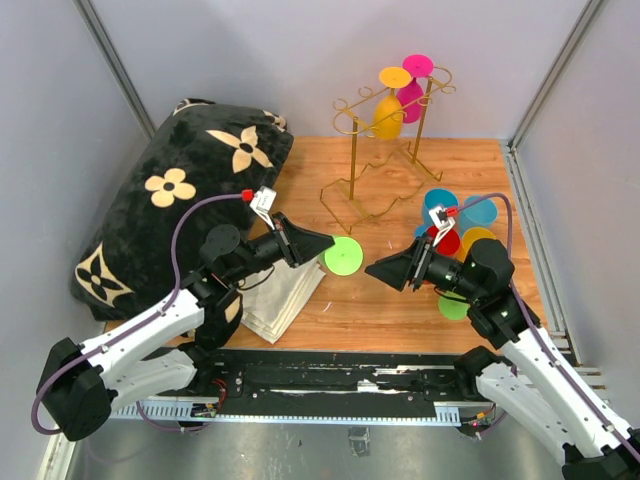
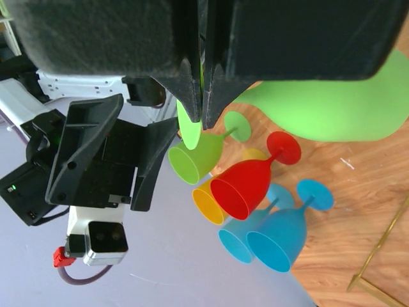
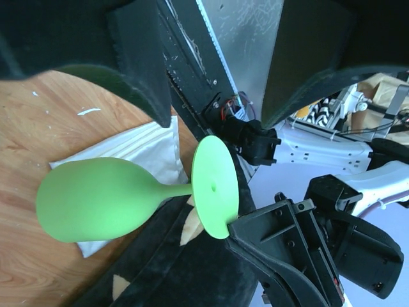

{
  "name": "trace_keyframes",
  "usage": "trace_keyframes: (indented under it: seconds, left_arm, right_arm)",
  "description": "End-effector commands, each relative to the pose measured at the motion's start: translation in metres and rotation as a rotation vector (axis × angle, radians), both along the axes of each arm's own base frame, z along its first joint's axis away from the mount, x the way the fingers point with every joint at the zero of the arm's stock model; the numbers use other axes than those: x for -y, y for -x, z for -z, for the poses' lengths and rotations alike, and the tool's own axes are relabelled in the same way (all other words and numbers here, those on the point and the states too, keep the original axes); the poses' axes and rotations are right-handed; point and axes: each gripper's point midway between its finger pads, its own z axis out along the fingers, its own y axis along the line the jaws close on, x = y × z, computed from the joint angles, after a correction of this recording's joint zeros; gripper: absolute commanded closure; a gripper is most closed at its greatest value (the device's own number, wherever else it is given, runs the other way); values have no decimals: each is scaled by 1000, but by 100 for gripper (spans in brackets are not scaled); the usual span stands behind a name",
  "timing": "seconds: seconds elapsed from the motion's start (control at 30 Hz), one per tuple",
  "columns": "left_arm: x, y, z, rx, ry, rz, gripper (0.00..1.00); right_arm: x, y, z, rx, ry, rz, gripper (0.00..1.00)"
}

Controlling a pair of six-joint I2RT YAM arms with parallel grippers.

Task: Take the wine glass off the wine glass rack
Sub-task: Place the wine glass at the center of the board.

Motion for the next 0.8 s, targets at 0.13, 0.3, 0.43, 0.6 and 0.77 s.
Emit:
trace_keyframes:
  seconds: [0.13, 0.3, 0.43, 0.6, 0.77]
  left_arm:
    - [7, 21, -19, 37, 103, 78, 99]
    - [12, 26, -12, 23, 100, 100, 100]
    - [16, 30, -11, 20, 110, 113, 100]
    - [20, 36, -11, 13, 127, 137, 99]
    - [20, 38, -8, 22, 117, 146, 99]
  right_arm:
    - [-11, 3, -3, -35, -38, -86, 49]
    - [-15, 5, -5, -46, -67, -116, 61]
    - [-15, 4, -3, -54, -66, -116, 71]
    - [-16, 3, -2, -66, -79, -114, 85]
    - [-16, 4, -3, -65, -84, -112, 99]
